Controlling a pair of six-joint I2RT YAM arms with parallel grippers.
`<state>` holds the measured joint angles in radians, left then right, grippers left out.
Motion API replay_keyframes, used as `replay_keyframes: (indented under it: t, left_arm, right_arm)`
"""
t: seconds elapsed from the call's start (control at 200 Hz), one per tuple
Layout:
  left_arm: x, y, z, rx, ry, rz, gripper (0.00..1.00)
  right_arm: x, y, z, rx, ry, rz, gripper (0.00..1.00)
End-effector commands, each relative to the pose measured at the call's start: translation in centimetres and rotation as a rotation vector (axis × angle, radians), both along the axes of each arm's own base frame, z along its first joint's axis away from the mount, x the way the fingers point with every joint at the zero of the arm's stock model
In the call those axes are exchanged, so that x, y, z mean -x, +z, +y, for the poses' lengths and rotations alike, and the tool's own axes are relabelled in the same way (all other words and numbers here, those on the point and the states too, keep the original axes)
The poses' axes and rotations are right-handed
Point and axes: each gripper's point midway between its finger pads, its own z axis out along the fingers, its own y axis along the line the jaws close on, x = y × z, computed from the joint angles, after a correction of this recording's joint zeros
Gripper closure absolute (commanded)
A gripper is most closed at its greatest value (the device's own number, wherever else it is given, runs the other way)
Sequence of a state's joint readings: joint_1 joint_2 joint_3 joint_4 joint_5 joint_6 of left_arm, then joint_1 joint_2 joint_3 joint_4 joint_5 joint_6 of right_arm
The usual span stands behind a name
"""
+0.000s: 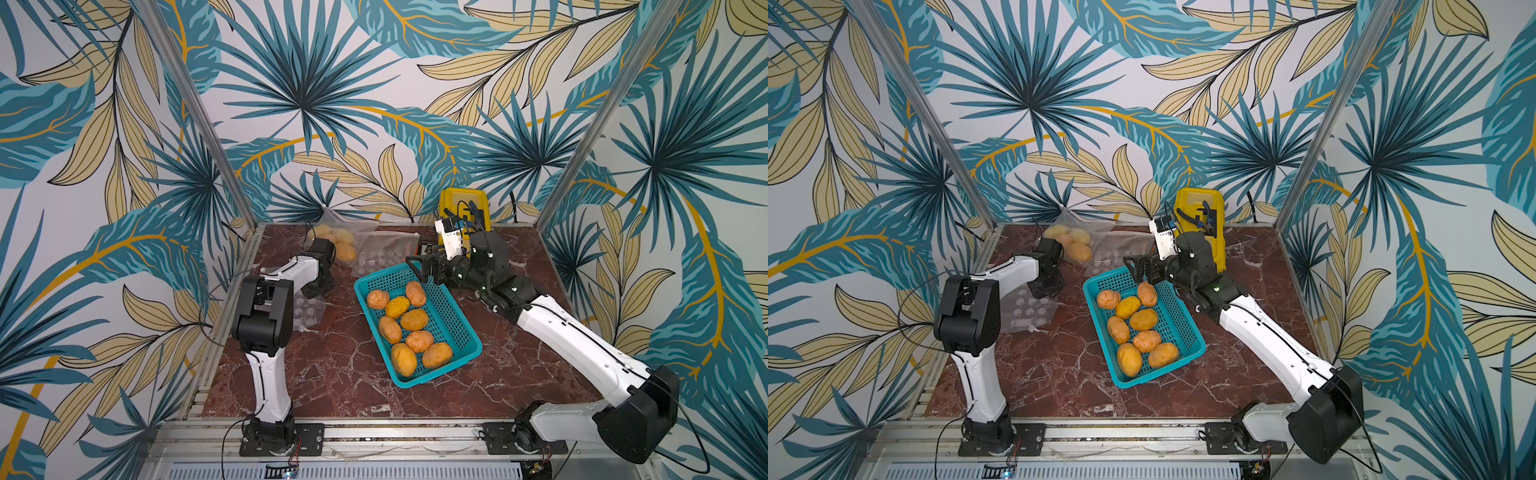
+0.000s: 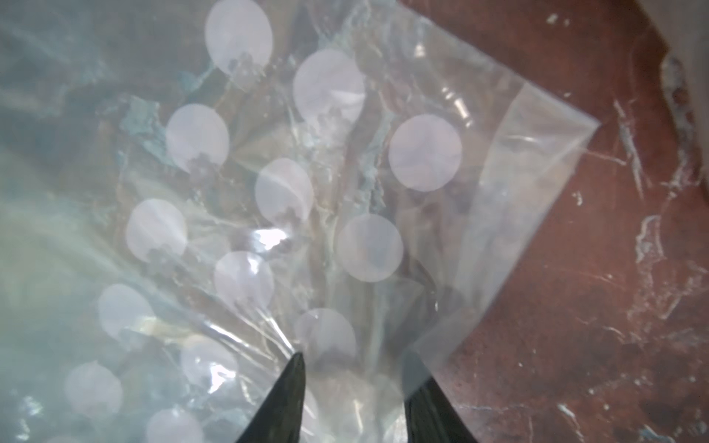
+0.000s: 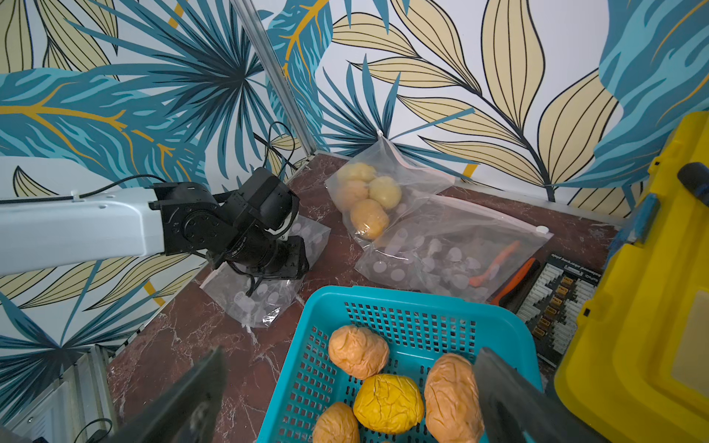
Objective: Put the potatoes into a zipper bag and zip it
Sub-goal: Pick up the zipper food storage bag at the center of the board.
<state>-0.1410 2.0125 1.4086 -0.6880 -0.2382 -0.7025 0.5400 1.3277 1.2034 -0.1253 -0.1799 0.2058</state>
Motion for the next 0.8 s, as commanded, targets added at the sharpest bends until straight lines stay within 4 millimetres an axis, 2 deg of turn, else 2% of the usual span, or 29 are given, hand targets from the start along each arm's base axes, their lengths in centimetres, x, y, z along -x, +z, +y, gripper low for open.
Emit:
replay_keyframes:
  t: [0.0,0.08,0.17,0.18,0.19,0.315,0.476,0.556,0.636,0.691,0.796]
  left_arm:
    - [0.0,1.4,0.1,0.006,0.0,-0.027,0.62]
    - [0.3,2.2,0.3,0.004,0.002,-0.044,0.65]
    - [0.7,3.8,0.2,-0.001,-0.002,-0.077,0.85]
    - [0.7,3.9,0.2,-0.002,-0.001,-0.08,0.89]
    - [0.8,4.1,0.2,-0.004,-0.002,-0.084,1.0]
    - [1.6,6.8,-0.3,-0.028,-0.022,-0.145,1.0]
    - [2.5,10.9,-2.1,-0.063,-0.105,-0.249,1.0]
    - [2.8,12.9,-3.8,-0.042,-0.186,-0.331,1.0]
    - [2.8,14.9,-7.4,0.067,-0.376,-0.459,1.0]
    - [3.5,16.3,-9.8,0.163,-0.495,-0.551,1.0]
    - [4.9,19.4,-10.4,0.186,-0.53,-0.705,1.0]
  right_arm:
    - [0.6,0.5,-0.4,-0.018,-0.002,-0.015,0.01]
    - [0.9,0.7,-0.7,-0.022,-0.01,-0.025,0.01]
    - [1.4,1.0,-1.0,-0.03,-0.014,-0.038,0.0]
    - [1.4,0.9,-1.1,-0.03,-0.016,-0.038,0.01]
    - [1.4,1.0,-1.1,-0.032,-0.018,-0.041,0.0]
    - [1.9,1.1,-1.8,-0.035,-0.039,-0.056,0.01]
    - [2.4,1.2,-3.0,-0.032,-0.083,-0.074,0.0]
    - [2.7,1.4,-3.4,-0.036,-0.089,-0.083,0.0]
    - [3.0,1.6,-3.8,-0.042,-0.099,-0.094,0.01]
    - [3.1,1.7,-4.1,-0.046,-0.116,-0.1,0.0]
    - [3.2,1.6,-4.9,-0.051,-0.152,-0.103,0.0]
